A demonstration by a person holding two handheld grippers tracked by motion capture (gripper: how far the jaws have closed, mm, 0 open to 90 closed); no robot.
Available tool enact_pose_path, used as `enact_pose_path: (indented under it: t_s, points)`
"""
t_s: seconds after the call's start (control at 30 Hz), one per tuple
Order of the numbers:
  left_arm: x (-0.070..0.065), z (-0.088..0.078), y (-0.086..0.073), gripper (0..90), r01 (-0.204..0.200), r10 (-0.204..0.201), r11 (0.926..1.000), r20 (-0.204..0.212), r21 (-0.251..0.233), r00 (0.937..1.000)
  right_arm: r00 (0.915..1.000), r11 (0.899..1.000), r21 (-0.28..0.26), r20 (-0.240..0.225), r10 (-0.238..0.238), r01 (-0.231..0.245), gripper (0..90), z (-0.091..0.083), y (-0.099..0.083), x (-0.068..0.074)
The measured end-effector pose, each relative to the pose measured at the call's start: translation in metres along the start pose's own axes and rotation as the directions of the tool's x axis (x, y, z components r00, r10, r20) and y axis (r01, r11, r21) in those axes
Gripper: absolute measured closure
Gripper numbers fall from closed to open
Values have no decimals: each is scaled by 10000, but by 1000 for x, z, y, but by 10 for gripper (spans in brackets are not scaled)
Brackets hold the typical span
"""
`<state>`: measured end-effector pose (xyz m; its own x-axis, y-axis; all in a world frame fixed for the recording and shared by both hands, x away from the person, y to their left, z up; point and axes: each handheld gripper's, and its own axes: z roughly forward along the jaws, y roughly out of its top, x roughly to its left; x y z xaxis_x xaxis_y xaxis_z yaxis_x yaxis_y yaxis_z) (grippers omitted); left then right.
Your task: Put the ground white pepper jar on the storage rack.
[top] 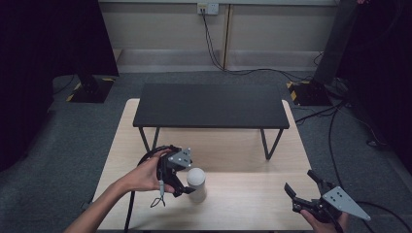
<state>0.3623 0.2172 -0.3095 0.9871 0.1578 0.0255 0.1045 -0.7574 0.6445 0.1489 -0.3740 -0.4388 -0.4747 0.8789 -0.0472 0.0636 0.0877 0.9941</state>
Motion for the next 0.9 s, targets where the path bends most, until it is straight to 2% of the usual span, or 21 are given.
enact_pose_path:
  t_s: [0.17,0.27,0.3,0.4,0.43,0.67,0.9]
  points:
    - [-5,18,0,69,-264,267,9995,-169,177,9995,10000,10000,9,-38,-14,14,88,1,0,0]
    - [-6,26,1,91,-287,291,9993,-171,251,9994,10000,10000,13,-39,-9,9,88,1,0,0]
    - [-5,28,1,116,-274,277,9993,-134,262,9995,10000,10000,12,-35,2,-2,88,1,0,0]
    - [-5,29,2,282,-293,307,9988,-369,387,9988,10000,10000,-6,-50,-7,7,88,0,0,0]
    - [-4,29,1,317,-257,269,9990,-323,358,9991,10000,10000,-7,-56,-7,7,88,1,0,0]
    - [-4,28,1,328,-71,82,9994,-315,350,9995,10000,10000,11,-43,-26,26,88,1,0,0]
    - [-4,26,5,327,-185,199,9982,-235,569,9995,10000,10000,38,-85,-42,42,89,1,0,0]
